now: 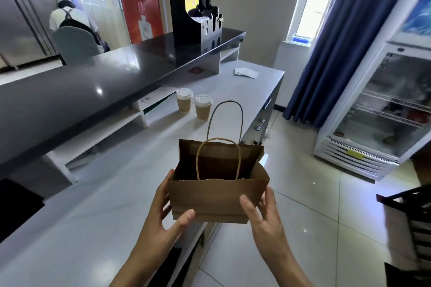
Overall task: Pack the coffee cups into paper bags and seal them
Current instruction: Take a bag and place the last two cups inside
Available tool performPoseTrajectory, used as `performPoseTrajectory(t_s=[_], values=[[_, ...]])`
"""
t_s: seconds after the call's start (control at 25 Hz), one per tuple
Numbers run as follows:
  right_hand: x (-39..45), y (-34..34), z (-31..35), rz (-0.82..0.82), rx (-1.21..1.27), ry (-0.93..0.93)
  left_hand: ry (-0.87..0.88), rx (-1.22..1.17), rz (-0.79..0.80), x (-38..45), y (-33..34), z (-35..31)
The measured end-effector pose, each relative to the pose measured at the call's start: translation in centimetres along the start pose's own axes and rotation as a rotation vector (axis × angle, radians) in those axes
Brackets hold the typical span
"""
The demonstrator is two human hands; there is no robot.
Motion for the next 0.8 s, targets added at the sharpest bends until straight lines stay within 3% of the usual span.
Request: performPoseTrajectory(t_s=[0.36, 0.8], values=[[6.3, -8.9, -0.3, 0.023, 0.015, -0.008, 0.019, 0.057, 0.015, 4.2, 9.2, -2.3], [20.3, -8.2, -1.1, 0.155, -0.055, -0.011, -0.071, 0.081, -0.103, 15.0, 11.0, -1.6]])
Point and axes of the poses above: each hand's wrist, its own x-axis towards the middle knuckle, its own y-axis out of the palm, z = x × y, the point moved 3 cm from there along x, towards the middle knuckle, and after that the axes turned 5 degrees about -y, right-handed, at the moved point
